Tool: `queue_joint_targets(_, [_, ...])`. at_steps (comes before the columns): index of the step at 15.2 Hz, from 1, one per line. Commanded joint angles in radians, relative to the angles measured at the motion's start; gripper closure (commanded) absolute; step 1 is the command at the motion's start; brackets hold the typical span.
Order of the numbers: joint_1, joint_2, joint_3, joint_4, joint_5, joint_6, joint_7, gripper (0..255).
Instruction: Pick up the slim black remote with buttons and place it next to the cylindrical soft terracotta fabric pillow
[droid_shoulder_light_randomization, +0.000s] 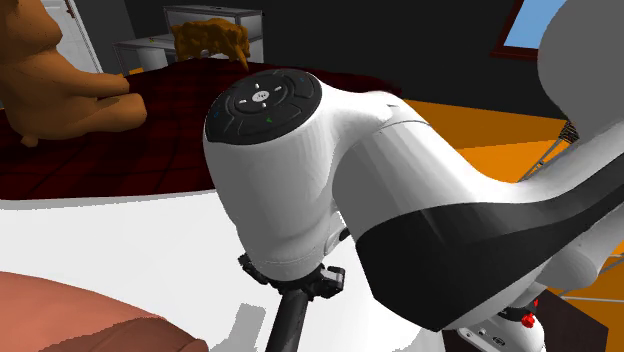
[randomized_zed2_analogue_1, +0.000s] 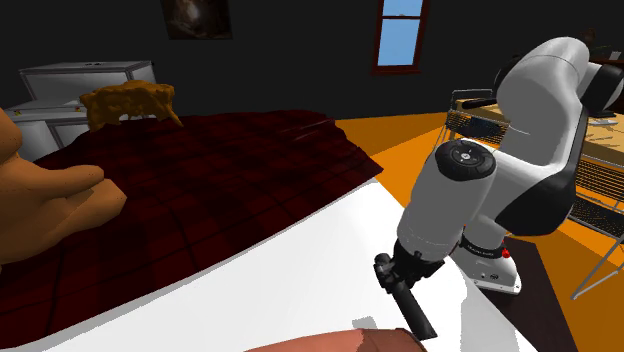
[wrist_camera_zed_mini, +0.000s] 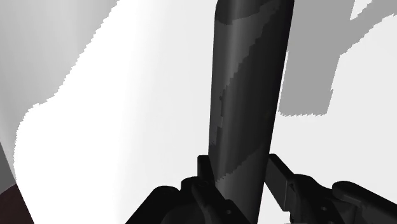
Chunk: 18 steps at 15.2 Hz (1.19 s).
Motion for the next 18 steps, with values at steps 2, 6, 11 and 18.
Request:
queue_joint_targets(2, [-0.001, 0.025, 0.006, -0.026, -0.023, 0.038, 0.021, 255])
queue_joint_targets(6, [0.0, 0.063, 0.013, -0.059, -0.058, 0.088, 0.054, 255])
queue_joint_targets(11, [0.0, 0.063, 0.012, -0.059, -0.058, 0.088, 0.054, 255])
queue_joint_targets(18, [0.0, 0.063, 0.012, -0.059, -0.058, 0.088, 0.054, 0])
